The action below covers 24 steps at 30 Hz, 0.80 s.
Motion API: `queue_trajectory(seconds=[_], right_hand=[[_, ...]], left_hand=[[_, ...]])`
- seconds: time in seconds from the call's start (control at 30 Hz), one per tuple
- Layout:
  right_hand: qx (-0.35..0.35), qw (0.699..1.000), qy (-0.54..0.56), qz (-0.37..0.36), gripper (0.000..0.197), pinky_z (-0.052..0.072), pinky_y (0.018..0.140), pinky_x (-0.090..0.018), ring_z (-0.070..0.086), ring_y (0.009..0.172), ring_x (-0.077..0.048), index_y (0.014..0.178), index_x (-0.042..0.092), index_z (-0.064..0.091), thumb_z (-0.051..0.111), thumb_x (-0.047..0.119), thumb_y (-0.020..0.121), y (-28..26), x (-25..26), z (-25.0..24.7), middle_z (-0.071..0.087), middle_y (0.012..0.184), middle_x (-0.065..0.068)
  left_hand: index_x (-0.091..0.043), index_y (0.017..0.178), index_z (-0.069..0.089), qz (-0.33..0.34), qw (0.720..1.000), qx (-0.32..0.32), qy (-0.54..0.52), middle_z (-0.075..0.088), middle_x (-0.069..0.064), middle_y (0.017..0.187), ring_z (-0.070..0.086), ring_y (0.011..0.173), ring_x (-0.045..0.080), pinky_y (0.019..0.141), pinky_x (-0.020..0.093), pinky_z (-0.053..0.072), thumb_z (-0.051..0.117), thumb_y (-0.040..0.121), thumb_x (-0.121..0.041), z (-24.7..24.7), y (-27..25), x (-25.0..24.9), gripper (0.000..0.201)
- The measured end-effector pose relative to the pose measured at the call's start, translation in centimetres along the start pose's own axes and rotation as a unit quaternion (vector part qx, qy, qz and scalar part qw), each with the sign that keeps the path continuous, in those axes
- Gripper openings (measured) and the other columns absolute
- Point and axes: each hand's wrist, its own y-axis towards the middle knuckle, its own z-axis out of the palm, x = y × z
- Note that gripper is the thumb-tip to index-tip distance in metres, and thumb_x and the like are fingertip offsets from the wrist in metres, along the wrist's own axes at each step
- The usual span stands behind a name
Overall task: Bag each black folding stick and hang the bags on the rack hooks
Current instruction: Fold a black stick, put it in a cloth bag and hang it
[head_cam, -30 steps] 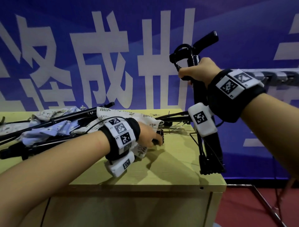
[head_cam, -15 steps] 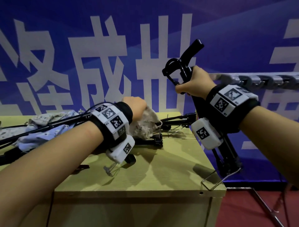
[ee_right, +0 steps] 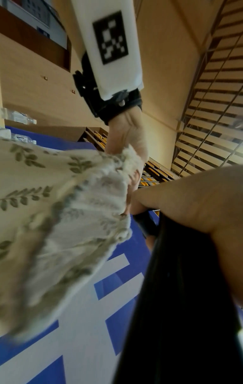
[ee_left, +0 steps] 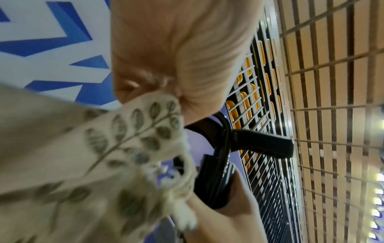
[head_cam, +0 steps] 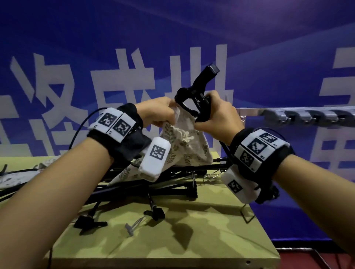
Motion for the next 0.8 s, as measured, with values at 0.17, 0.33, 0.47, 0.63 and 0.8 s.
queue_trajectory(seconds=[0.17,0.33,0.47,0.63,0.8], right_hand=[[0.014,0.999,-0.019,-0.022,0.046,0.053,0.075,-0.046,0.062,0.089,-0.029,0.104,0.014,0.043,0.072,0.024,0.071,-0.3,-0.3,0.2,0.065,0.098,-0.004],[0.026,0.977,-0.192,-0.090,0.045,0.047,0.071,-0.038,0.060,0.091,-0.034,0.116,0.013,0.040,0.064,0.029,0.081,0.1,-0.6,0.9,0.060,0.111,-0.006],[0.055,0.943,-0.291,-0.152,0.045,0.047,0.069,-0.040,0.062,0.093,-0.033,0.126,0.009,0.037,0.057,0.024,0.090,0.3,-0.7,1.2,0.057,0.117,-0.009],[0.078,0.932,-0.312,-0.164,0.033,0.042,0.066,-0.036,0.062,0.094,-0.032,0.120,0.008,0.041,0.052,0.018,0.091,0.3,-1.0,1.0,0.057,0.119,-0.008],[0.118,0.916,-0.361,-0.127,0.041,0.044,0.068,-0.038,0.061,0.097,-0.031,0.123,0.012,0.040,0.057,0.020,0.086,-0.1,-1.7,1.1,0.057,0.120,-0.006]], left_hand=[[-0.023,0.115,0.059,0.056,0.980,-0.101,-0.165,0.061,0.011,0.105,0.056,0.080,0.020,0.063,0.030,0.044,0.034,0.079,0.020,-0.2,-0.2,0.0,0.061],[-0.013,0.113,0.057,0.092,0.983,-0.098,-0.124,0.061,0.014,0.108,0.060,0.098,0.023,0.076,0.028,0.049,0.034,0.086,0.011,-0.3,-0.6,-1.9,0.043],[-0.011,0.113,0.054,0.088,0.969,-0.136,-0.185,0.058,0.011,0.099,0.060,0.083,0.019,0.066,0.025,0.051,0.035,0.090,0.009,-0.9,-0.3,-3.3,0.036],[-0.014,0.092,0.049,0.152,0.963,-0.072,-0.212,0.046,0.010,0.096,0.046,0.092,0.024,0.070,0.034,0.038,0.035,0.070,0.022,-0.5,-0.6,-4.1,0.045],[-0.012,0.150,0.013,0.161,0.985,-0.015,-0.058,0.025,0.003,0.154,0.043,0.132,0.015,0.087,0.026,0.052,0.037,0.085,0.021,0.6,-0.5,-3.2,0.077]])
